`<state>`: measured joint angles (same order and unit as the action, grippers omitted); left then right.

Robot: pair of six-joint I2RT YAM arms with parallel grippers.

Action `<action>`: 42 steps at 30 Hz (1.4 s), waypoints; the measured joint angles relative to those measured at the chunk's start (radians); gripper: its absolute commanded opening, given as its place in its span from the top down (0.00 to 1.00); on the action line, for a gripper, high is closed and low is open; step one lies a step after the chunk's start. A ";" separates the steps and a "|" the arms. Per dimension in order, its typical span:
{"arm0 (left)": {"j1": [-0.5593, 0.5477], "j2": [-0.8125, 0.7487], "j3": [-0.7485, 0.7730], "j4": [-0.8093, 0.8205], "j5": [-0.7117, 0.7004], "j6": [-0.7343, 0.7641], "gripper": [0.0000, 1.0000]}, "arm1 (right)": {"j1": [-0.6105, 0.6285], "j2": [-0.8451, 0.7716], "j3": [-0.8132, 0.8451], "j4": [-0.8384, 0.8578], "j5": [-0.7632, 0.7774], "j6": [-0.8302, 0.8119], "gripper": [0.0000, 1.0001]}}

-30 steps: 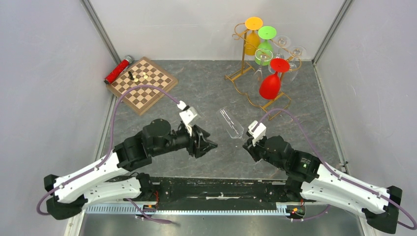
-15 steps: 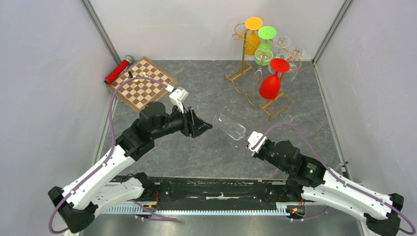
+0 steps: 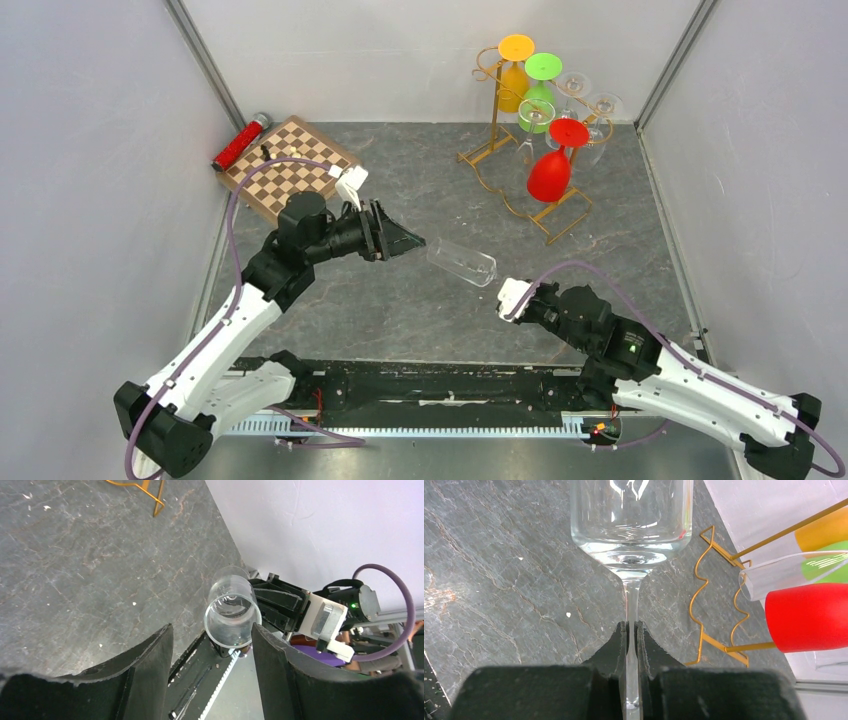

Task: Take the wine glass off the wine glass rack
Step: Place the wine glass at the center of the board.

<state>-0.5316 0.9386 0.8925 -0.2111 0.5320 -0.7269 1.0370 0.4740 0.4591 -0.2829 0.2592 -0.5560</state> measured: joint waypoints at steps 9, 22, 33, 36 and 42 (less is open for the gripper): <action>0.020 0.017 0.000 0.000 0.078 -0.034 0.39 | 0.000 0.058 0.020 0.005 -0.007 -0.049 1.00; 0.040 0.018 -0.023 -0.004 0.107 -0.036 0.42 | 0.000 0.062 0.063 0.040 -0.018 -0.078 1.00; 0.042 0.038 -0.049 0.013 0.133 -0.042 0.49 | 0.000 0.099 0.069 0.050 -0.033 -0.085 1.00; 0.042 0.039 -0.049 0.013 0.139 -0.042 0.53 | 0.000 0.113 0.070 0.063 -0.041 -0.086 1.00; 0.043 0.039 -0.049 0.031 0.160 -0.043 0.67 | 0.000 0.128 0.076 0.074 -0.046 -0.089 1.00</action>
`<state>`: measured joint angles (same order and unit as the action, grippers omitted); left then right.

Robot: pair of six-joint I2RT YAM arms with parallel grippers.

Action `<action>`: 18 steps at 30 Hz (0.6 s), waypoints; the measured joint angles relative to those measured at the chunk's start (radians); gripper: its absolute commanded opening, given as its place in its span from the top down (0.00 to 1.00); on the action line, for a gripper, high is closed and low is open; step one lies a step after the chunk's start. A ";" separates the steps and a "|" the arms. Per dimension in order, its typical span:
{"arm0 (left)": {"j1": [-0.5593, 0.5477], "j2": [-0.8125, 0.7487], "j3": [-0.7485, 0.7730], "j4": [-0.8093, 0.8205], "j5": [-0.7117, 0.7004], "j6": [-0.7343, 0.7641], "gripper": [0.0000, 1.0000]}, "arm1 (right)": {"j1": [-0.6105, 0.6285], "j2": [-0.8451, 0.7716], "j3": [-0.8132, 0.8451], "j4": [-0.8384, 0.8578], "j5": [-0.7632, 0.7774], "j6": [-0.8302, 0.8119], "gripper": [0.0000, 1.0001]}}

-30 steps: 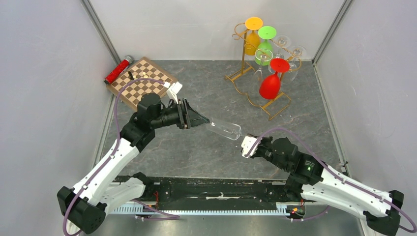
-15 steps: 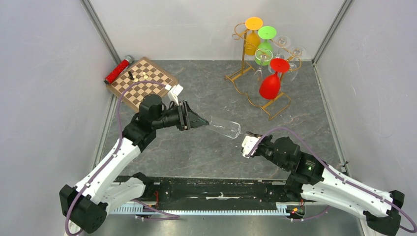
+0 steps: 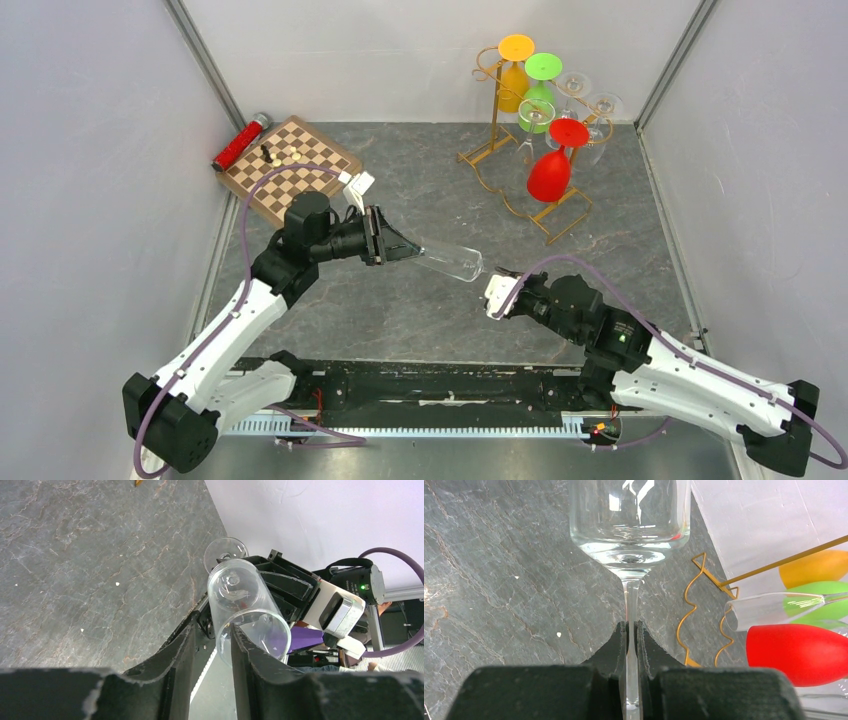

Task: Take the wine glass off the wine glass rack
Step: Place the wine glass at the center of the board.

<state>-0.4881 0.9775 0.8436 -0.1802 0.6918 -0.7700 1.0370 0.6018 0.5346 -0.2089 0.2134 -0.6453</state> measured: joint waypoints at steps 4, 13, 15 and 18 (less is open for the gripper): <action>0.000 0.000 0.000 0.007 0.010 -0.003 0.80 | 0.000 0.007 0.000 0.005 -0.002 -0.003 1.00; 0.006 0.010 -0.009 0.012 0.019 -0.005 0.98 | 0.000 0.018 0.000 0.004 -0.001 -0.007 0.99; 0.008 0.011 -0.011 0.011 0.019 -0.005 0.98 | 0.000 0.023 0.000 0.004 0.002 -0.006 0.91; 0.009 0.011 -0.012 0.010 0.019 -0.005 0.98 | 0.000 0.028 0.002 0.005 0.003 -0.004 0.81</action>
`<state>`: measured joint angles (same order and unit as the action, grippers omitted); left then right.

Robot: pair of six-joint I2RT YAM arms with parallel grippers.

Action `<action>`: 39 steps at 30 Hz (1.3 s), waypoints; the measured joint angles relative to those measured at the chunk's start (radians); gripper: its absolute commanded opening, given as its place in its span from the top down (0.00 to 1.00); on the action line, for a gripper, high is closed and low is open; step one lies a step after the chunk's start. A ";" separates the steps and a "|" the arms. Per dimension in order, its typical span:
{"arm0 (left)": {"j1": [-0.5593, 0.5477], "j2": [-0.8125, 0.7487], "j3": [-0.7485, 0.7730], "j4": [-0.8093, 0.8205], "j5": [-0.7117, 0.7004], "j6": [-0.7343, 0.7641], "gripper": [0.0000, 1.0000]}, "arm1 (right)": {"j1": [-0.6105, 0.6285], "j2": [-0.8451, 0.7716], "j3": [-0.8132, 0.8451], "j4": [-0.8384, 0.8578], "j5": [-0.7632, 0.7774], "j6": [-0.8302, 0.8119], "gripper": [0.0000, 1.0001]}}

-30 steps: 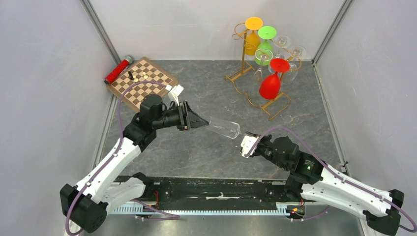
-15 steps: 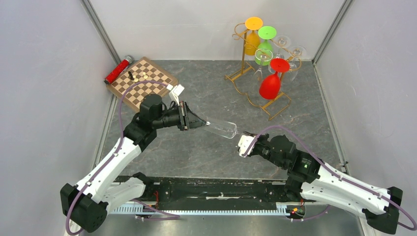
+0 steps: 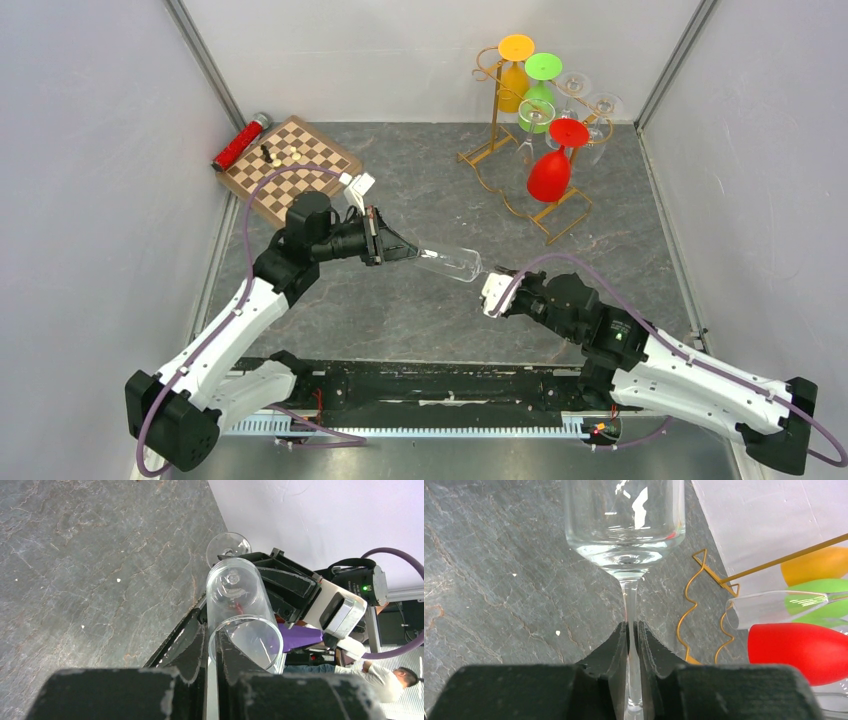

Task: Take the wine glass off the wine glass rack
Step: Place the wine glass at the center of the board.

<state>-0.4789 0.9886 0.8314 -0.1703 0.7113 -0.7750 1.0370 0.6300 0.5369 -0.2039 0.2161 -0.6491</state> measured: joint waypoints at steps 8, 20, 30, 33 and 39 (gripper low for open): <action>-0.001 0.000 0.001 -0.023 -0.003 0.001 0.98 | 0.000 -0.003 0.026 0.043 -0.011 0.033 0.58; 0.004 0.014 0.084 -0.202 -0.105 0.053 0.98 | 0.000 -0.119 0.042 0.045 -0.016 0.090 0.44; 0.009 0.091 0.343 -0.467 -0.325 0.188 0.98 | 0.000 -0.209 0.072 -0.013 0.060 0.215 0.39; 0.010 0.117 0.423 -0.546 -0.406 0.222 0.98 | 0.000 -0.217 0.072 -0.044 0.079 0.258 0.37; 0.012 0.183 0.565 -0.684 -0.568 0.281 0.98 | 0.000 -0.235 0.075 -0.077 0.121 0.350 0.35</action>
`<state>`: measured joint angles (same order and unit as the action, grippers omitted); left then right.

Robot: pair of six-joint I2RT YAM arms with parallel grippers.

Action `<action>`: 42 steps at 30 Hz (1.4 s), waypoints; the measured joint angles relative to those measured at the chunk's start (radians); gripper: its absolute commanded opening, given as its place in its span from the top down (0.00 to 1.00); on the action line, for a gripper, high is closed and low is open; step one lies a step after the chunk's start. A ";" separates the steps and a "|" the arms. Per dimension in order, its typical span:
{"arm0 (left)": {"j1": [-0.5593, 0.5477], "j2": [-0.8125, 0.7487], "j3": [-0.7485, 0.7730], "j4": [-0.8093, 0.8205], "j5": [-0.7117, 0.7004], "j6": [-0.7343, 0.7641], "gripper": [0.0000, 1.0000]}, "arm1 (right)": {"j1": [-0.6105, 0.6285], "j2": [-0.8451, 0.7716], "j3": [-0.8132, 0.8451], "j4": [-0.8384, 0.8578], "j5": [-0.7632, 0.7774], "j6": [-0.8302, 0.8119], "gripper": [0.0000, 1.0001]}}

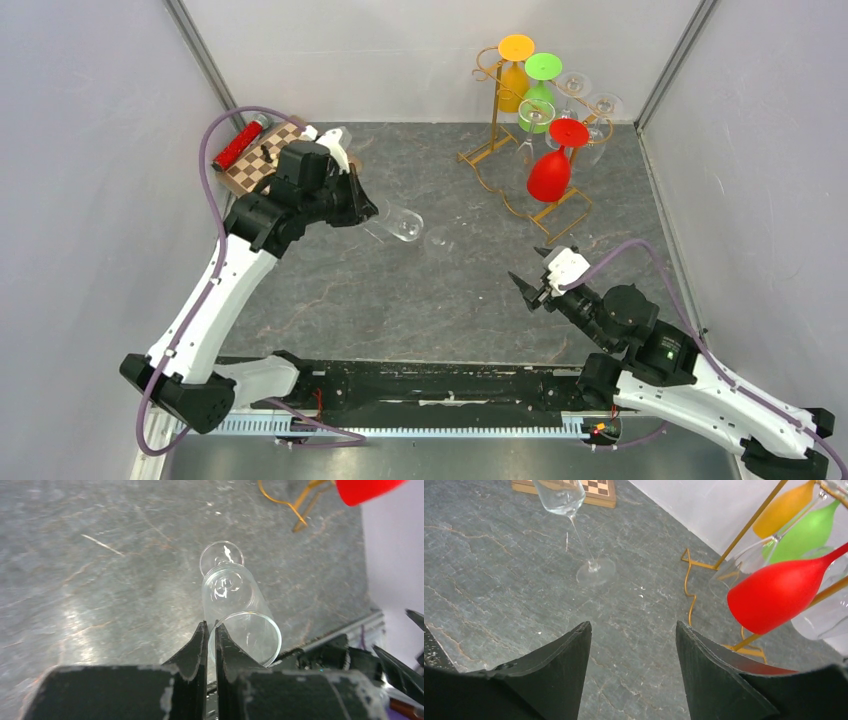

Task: Take the wine glass off the wine glass rack
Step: Place the wine glass at the center of the board.

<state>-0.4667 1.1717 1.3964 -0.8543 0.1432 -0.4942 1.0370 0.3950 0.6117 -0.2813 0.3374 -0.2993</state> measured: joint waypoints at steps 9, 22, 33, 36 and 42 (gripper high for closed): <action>0.016 0.108 0.159 -0.157 -0.242 0.066 0.98 | 0.000 0.063 0.093 -0.108 0.003 0.119 0.34; 0.200 0.176 0.180 -0.224 -0.355 0.110 0.98 | 0.000 0.084 0.108 -0.162 -0.055 0.177 0.34; 0.274 0.237 0.164 -0.228 -0.378 0.122 0.98 | 0.000 0.077 0.096 -0.162 -0.079 0.176 0.33; 0.278 0.247 0.159 -0.225 -0.381 0.122 0.98 | 0.000 0.077 0.093 -0.163 -0.079 0.176 0.33; 0.284 0.256 0.160 -0.217 -0.398 0.122 0.98 | 0.000 0.077 0.093 -0.163 -0.079 0.176 0.33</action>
<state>-0.1829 1.4281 1.5566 -1.0710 -0.2546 -0.3721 1.0370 0.4725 0.7044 -0.4438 0.2588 -0.1234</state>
